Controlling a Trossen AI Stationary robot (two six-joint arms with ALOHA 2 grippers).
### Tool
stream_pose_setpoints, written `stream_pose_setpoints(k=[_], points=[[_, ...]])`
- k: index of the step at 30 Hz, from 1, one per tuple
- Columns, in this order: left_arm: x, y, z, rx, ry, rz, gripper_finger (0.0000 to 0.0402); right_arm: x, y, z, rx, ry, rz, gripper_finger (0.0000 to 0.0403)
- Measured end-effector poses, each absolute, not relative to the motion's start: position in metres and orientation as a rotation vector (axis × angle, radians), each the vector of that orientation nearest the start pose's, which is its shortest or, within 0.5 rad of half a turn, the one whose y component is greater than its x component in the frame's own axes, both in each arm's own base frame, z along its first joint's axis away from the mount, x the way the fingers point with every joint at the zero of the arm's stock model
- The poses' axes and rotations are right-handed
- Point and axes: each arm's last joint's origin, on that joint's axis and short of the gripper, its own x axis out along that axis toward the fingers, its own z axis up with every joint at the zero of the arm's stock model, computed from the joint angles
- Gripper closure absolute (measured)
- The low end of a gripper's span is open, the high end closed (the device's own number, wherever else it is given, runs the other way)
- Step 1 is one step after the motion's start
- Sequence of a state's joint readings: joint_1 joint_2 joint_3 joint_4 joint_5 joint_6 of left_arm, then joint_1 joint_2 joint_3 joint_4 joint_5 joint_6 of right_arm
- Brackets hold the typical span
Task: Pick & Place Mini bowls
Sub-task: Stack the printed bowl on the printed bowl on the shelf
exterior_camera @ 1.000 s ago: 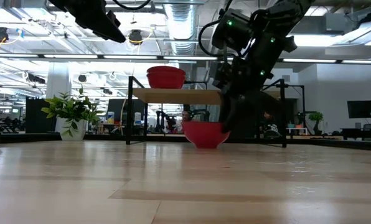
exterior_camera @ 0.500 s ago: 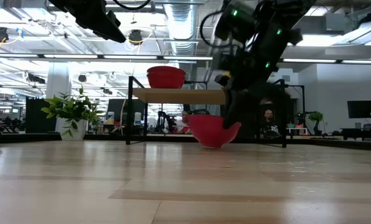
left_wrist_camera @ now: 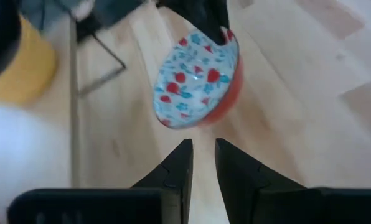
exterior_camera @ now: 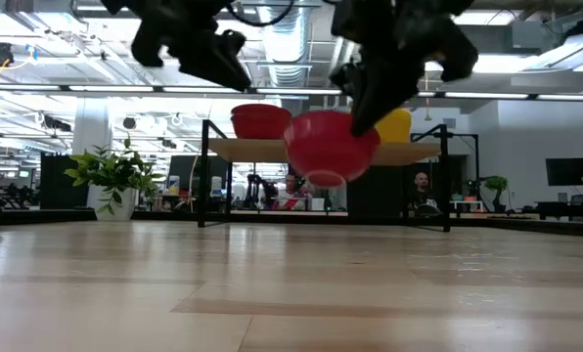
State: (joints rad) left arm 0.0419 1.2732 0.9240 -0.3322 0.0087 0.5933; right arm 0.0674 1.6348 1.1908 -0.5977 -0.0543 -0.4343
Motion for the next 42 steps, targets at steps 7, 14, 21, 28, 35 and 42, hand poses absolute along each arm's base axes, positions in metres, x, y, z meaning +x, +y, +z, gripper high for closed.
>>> stream_pose_setpoints(k=[7,14,21,28,35,42], points=[[0.283,0.009,0.256,0.864,0.642,-0.294,0.0334,0.336,0.034,0.26,-0.416,0.974,0.386,0.0402],[0.291,-0.003,0.254,0.918,0.597,-0.295,0.0334,0.339,0.046,0.28,-0.438,0.93,0.442,0.0403],[0.291,-0.012,0.253,1.061,0.572,-0.352,0.0334,0.34,0.048,0.288,-0.44,0.908,0.449,0.0403],[0.298,-0.019,0.244,1.145,0.559,-0.402,0.0334,0.34,0.049,0.288,-0.427,0.902,0.474,0.0403],[0.305,-0.026,0.236,1.208,0.543,-0.432,0.0334,0.34,0.049,0.288,-0.428,0.903,0.481,0.0402],[0.305,-0.035,0.236,1.327,0.488,-0.506,0.0357,0.34,0.049,0.288,-0.436,0.895,0.493,0.0402]])
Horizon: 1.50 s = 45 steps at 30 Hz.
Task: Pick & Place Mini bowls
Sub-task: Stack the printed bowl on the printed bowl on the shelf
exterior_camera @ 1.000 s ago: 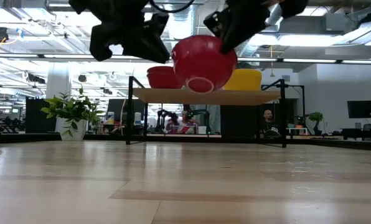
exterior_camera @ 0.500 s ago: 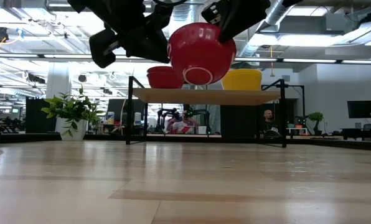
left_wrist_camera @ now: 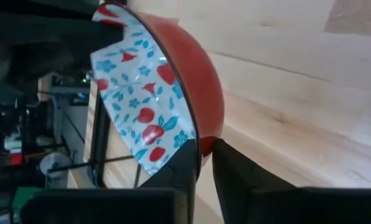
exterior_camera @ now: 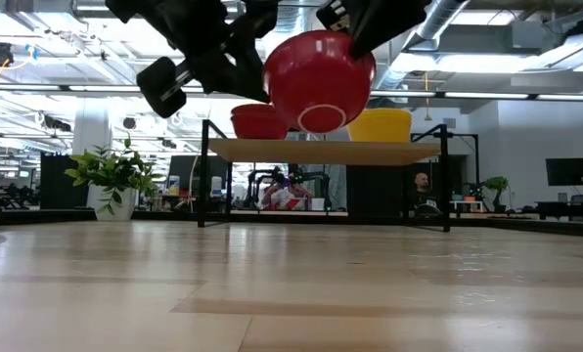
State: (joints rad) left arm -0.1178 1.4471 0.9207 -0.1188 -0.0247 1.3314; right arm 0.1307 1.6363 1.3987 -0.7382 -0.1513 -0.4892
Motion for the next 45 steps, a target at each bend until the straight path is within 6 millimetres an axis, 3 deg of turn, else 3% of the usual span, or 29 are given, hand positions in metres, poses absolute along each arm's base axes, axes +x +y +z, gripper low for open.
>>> stream_pose_setpoints(k=[4,12,30,38,45], points=[[0.304,-0.037,0.235,1.33,0.486,-0.522,0.0386,0.341,0.049,0.289,-0.449,0.872,0.499,0.0402],[0.304,-0.037,0.234,1.331,0.495,-0.518,0.0391,0.343,0.049,0.289,-0.452,0.867,0.488,0.0395],[0.302,-0.035,0.235,1.29,0.566,-0.465,0.0394,0.337,0.049,0.294,-0.354,0.905,0.386,0.029],[0.297,-0.033,0.237,1.284,0.62,-0.428,0.0394,0.318,0.051,0.318,-0.391,0.868,0.278,0.0241],[0.281,-0.023,0.26,1.251,0.638,-0.299,0.0394,0.29,0.052,0.348,-0.338,0.798,0.128,0.0245]])
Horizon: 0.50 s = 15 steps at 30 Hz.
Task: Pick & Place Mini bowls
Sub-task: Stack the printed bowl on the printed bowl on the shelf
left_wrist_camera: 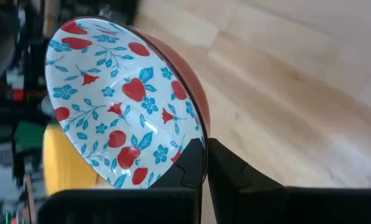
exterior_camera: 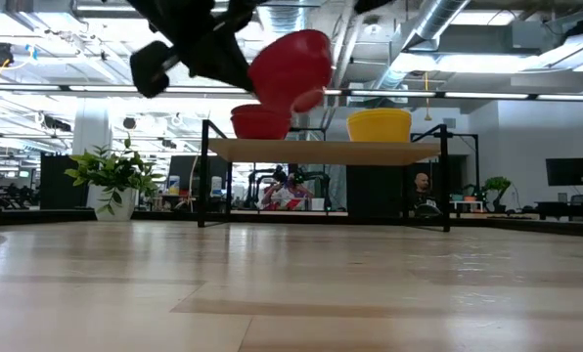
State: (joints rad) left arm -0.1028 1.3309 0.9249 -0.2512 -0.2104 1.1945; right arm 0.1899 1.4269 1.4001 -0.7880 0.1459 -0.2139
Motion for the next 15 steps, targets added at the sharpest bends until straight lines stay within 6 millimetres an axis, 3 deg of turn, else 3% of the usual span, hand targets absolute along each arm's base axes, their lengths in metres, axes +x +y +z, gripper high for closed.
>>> stream_pose_setpoints(k=[9,15], points=[[0.253,-0.008,0.306,1.204,0.574,-0.074,0.0394,0.255,0.05,0.377,-0.148,0.708,-0.048,0.0283],[0.248,0.004,0.349,1.174,0.541,0.095,0.0394,0.239,0.046,0.384,0.009,0.716,-0.113,0.0301]])
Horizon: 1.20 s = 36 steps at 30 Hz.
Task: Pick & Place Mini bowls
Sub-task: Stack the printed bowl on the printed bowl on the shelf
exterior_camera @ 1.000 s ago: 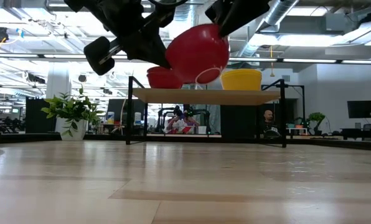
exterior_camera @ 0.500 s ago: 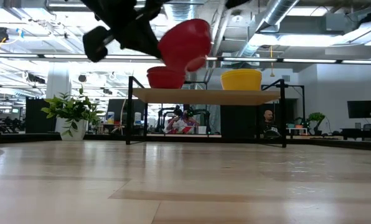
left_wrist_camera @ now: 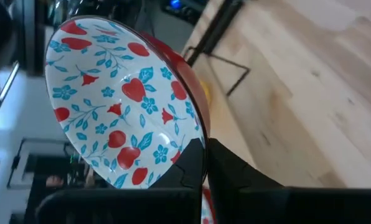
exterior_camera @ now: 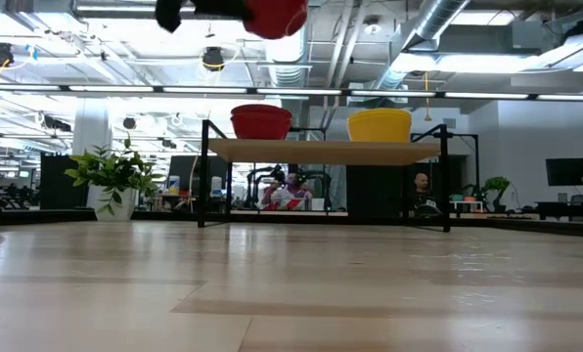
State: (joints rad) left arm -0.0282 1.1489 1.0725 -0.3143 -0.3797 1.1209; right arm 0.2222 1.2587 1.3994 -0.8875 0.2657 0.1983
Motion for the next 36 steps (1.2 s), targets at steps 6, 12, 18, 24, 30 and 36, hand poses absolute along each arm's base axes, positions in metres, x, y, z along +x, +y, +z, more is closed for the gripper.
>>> stream_pose_setpoints(k=[6,12,18,24,30,36], points=[[0.253,0.024,0.384,1.076,0.62,0.172,0.0394,0.235,0.045,0.382,0.044,0.733,-0.16,0.0305],[0.258,0.051,0.397,1.044,0.687,0.224,0.0394,0.24,0.045,0.363,0.025,0.73,-0.226,0.0305],[0.262,0.073,0.389,1.045,0.763,0.247,0.0394,0.243,0.046,0.339,0.056,0.744,-0.252,0.0305],[0.268,0.091,0.377,1.048,0.852,0.251,0.0394,0.242,0.045,0.315,0.097,0.792,-0.294,0.0305],[0.272,0.105,0.359,1.021,0.973,0.214,0.0393,0.24,0.045,0.302,0.125,0.824,-0.319,0.0305],[0.272,0.114,0.351,1.002,1.038,0.209,0.0393,0.239,0.045,0.296,0.139,0.833,-0.329,0.0305]])
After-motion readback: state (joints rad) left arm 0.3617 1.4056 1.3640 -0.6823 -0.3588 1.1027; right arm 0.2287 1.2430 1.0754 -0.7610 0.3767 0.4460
